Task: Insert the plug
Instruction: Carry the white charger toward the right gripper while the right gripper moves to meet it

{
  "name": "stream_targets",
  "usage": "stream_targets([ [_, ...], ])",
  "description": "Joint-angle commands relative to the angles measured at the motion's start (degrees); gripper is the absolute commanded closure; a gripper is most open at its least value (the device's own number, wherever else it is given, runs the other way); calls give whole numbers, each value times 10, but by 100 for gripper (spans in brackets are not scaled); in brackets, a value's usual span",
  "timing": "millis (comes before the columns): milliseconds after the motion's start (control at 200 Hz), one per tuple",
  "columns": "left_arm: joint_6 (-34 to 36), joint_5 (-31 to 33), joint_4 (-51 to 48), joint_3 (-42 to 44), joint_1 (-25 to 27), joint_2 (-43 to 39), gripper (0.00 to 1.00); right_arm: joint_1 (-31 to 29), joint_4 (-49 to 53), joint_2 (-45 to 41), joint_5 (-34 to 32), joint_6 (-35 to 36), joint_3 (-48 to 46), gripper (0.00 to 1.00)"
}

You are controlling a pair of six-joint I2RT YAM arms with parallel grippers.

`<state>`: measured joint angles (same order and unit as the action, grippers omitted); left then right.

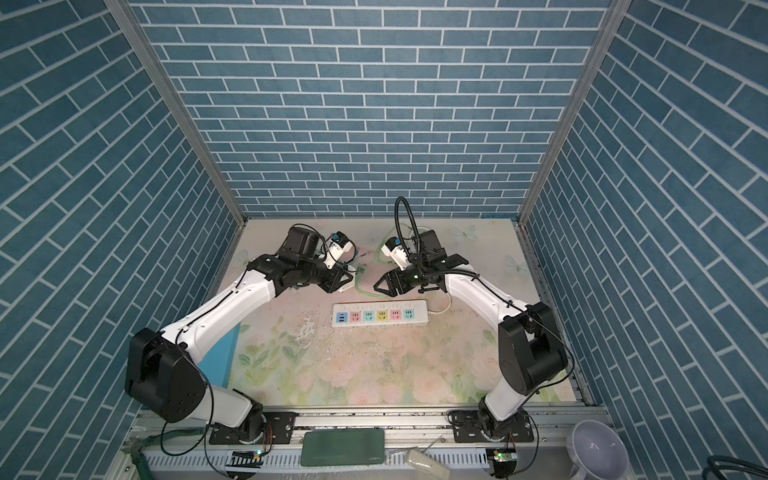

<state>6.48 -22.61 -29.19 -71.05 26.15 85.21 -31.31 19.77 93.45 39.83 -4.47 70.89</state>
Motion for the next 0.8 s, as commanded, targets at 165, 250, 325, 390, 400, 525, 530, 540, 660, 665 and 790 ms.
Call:
stream_targets([
  [165,-31,2,17,14,-6,-4,95,-21,-36,45,46,39,67,30],
  [250,-51,10,38,30,-5,-7,95,-34,-44,45,25,32,59,30],
  [325,-70,21,49,34,-5,-9,95,-49,-50,43,2,26,52,29],
  [390,-86,22,52,32,-5,-8,95,-62,-59,40,-15,21,43,27],
  [400,-88,23,53,31,-5,-9,95,-63,-61,39,-17,20,42,27],
  [525,-94,14,58,35,-5,-14,95,-78,-78,35,-41,7,30,25],
  [530,-94,14,59,36,-5,-15,95,-78,-78,35,-42,7,30,24],
  [540,-94,16,60,37,-5,-16,95,-78,-80,35,-44,6,29,24],
  [660,-101,35,55,43,-5,-26,96,-77,-79,35,-51,1,31,24],
  [665,-101,35,55,43,-5,-26,96,-77,-78,35,-51,1,31,24],
  [790,-108,33,62,60,-5,-40,96,-77,-74,37,-52,1,34,24],
])
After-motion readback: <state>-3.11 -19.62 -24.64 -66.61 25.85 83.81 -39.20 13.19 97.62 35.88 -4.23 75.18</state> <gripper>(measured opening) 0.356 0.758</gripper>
